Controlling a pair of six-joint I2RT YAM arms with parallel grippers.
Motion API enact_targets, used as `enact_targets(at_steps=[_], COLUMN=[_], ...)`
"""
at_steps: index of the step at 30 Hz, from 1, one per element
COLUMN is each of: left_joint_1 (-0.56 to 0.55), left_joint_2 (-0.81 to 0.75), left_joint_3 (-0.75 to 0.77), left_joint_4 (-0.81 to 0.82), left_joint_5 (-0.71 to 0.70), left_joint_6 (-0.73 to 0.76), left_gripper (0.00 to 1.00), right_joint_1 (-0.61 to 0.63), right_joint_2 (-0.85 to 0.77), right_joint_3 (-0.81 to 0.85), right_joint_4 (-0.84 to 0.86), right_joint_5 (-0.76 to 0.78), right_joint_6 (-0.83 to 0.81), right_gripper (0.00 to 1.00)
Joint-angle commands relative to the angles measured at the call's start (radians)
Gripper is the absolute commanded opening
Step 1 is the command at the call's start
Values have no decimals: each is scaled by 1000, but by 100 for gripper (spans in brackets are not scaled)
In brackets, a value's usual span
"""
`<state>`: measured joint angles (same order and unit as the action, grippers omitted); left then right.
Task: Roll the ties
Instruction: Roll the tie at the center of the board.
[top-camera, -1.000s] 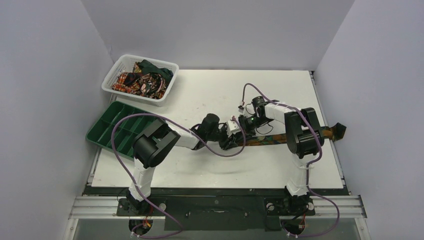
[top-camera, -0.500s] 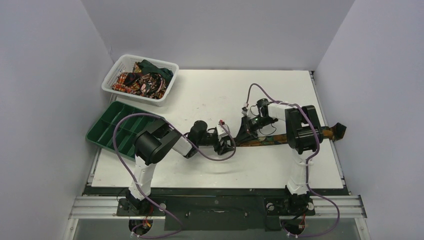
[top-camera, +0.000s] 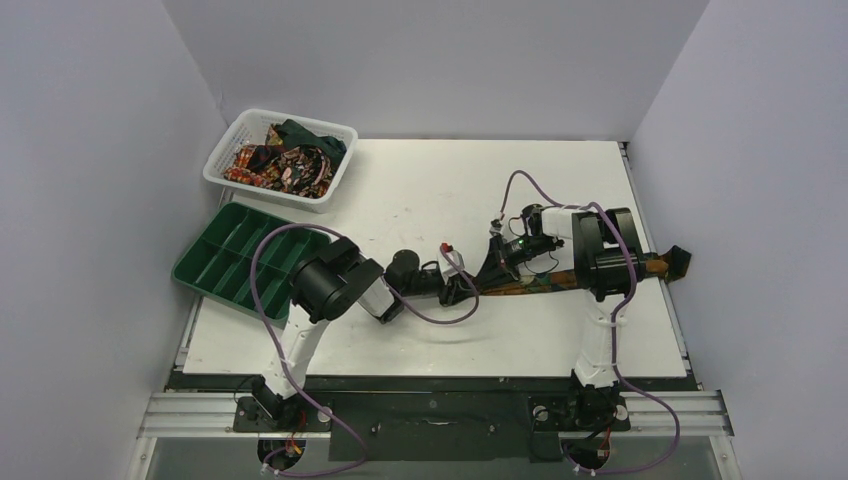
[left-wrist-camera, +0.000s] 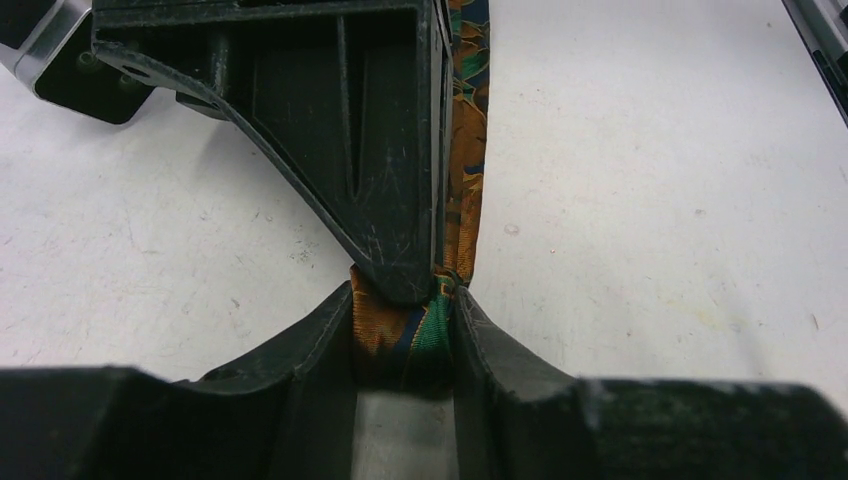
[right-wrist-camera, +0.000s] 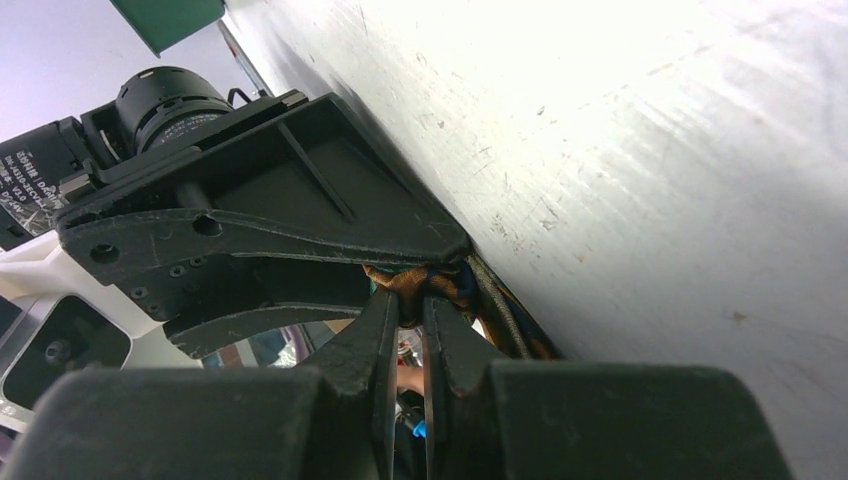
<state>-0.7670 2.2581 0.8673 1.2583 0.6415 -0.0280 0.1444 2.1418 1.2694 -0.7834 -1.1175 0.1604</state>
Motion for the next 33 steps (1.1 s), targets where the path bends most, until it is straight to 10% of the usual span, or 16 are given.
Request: enact_targets(at_steps=[1, 14, 26, 33], left_joint_1=[-1, 12, 1, -31], left_joint_2=[-35, -114, 28, 129], left_joint_3=[-63, -15, 17, 90], left_joint_4=[-228, -546, -88, 6], left_joint_5=[-40, -54, 50, 22], left_joint_6=[50, 206, -45, -128], left_gripper=[20, 35, 60, 54], right_joint_1=[-15, -31, -63, -60], right_joint_2=[-4, -89, -25, -23], right_joint_3=[-25, -72, -70, -84], right_joint_4=[57, 32, 47, 61], right_joint_5=[270, 519, 554, 543], right_joint_6=[-77, -84, -112, -87], right_gripper=[0, 0, 0, 0])
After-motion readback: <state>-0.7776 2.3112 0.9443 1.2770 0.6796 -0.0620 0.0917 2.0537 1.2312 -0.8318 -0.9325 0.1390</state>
